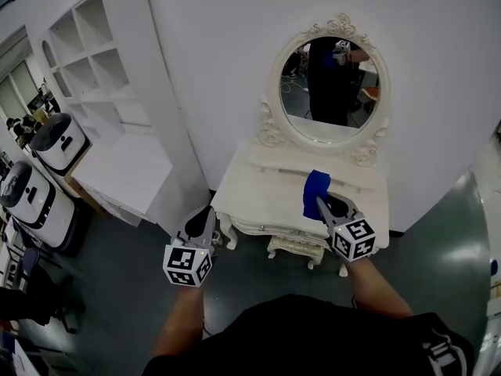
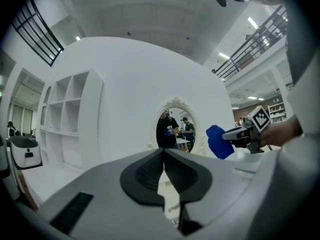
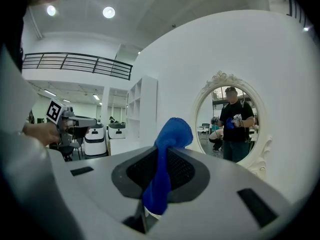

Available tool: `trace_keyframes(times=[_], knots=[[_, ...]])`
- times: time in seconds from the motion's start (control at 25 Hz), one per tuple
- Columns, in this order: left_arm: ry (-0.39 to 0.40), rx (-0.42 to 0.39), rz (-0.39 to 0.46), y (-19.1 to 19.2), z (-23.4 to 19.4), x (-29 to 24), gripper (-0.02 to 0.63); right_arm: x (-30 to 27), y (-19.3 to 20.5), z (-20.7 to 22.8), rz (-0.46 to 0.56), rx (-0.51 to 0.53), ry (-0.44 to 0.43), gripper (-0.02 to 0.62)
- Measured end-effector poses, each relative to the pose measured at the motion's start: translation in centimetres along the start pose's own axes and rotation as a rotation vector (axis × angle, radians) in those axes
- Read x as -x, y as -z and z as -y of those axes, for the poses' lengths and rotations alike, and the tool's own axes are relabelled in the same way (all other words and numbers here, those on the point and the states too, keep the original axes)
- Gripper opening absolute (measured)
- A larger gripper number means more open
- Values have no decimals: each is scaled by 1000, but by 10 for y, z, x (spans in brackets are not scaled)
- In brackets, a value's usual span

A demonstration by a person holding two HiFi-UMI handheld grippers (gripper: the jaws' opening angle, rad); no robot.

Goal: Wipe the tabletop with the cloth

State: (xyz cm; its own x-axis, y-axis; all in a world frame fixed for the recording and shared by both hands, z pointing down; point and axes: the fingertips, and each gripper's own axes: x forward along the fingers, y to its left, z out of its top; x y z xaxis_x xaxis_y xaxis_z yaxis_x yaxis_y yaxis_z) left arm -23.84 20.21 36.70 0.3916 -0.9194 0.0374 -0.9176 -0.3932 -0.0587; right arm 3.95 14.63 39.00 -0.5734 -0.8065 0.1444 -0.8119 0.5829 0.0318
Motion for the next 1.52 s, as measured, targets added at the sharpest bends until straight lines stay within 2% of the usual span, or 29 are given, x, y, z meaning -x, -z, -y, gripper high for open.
trace_keyframes(times=[0.48,0.72,0.92,1.52], knots=[[-14,25,-29,21,-16,4,11,-13,14,-4,-40,-27,7,38],[-32,32,-54,30,-22,-13,11,-27,27,16,-57,-48,9,38],[-36,36,-80,39,-29,-48,11,-51,35,43,-65,-57,10,39],[-34,45,-136,51,-45,-197,11,-150,54,151,-102,-92,-10,39]])
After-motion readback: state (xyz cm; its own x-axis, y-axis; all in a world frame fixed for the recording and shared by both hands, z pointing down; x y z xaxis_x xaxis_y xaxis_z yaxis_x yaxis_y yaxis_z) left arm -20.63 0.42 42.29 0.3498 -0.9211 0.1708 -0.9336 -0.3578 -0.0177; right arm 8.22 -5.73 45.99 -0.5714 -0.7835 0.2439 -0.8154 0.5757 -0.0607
